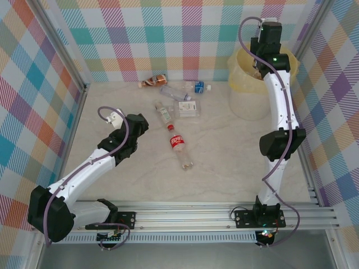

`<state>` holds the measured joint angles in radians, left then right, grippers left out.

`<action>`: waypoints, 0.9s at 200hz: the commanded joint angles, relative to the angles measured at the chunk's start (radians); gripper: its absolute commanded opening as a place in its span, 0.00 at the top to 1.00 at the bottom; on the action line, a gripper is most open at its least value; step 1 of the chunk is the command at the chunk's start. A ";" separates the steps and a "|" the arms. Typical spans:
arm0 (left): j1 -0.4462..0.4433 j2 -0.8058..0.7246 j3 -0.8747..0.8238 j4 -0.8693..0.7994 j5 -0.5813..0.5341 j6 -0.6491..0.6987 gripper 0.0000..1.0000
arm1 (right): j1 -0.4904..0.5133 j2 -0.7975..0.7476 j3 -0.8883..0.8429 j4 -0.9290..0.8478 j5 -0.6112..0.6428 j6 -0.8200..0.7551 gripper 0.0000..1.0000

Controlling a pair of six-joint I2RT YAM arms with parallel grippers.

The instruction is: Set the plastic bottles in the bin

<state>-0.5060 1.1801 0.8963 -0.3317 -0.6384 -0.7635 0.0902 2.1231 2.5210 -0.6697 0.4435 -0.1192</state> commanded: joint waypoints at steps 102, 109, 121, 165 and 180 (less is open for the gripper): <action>0.020 0.039 0.010 -0.020 0.036 -0.011 0.00 | -0.005 -0.039 0.011 -0.077 -0.365 0.184 0.17; 0.020 0.044 0.013 -0.021 0.041 -0.009 0.00 | -0.006 -0.045 0.006 -0.078 -0.380 0.185 0.16; 0.021 0.054 0.019 -0.025 0.048 -0.008 0.00 | -0.006 -0.059 -0.007 -0.079 -0.403 0.188 0.14; 0.026 0.081 0.030 -0.016 0.087 0.003 0.00 | -0.006 -0.158 -0.116 -0.072 -0.545 0.222 0.05; 0.031 0.098 0.029 0.010 0.134 0.027 0.00 | -0.005 -0.218 -0.213 -0.033 -0.607 0.246 0.00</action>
<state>-0.4927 1.2568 0.8948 -0.3386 -0.5606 -0.7654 0.0902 2.0216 2.4016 -0.7460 -0.0319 0.0818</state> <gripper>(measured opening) 0.999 0.973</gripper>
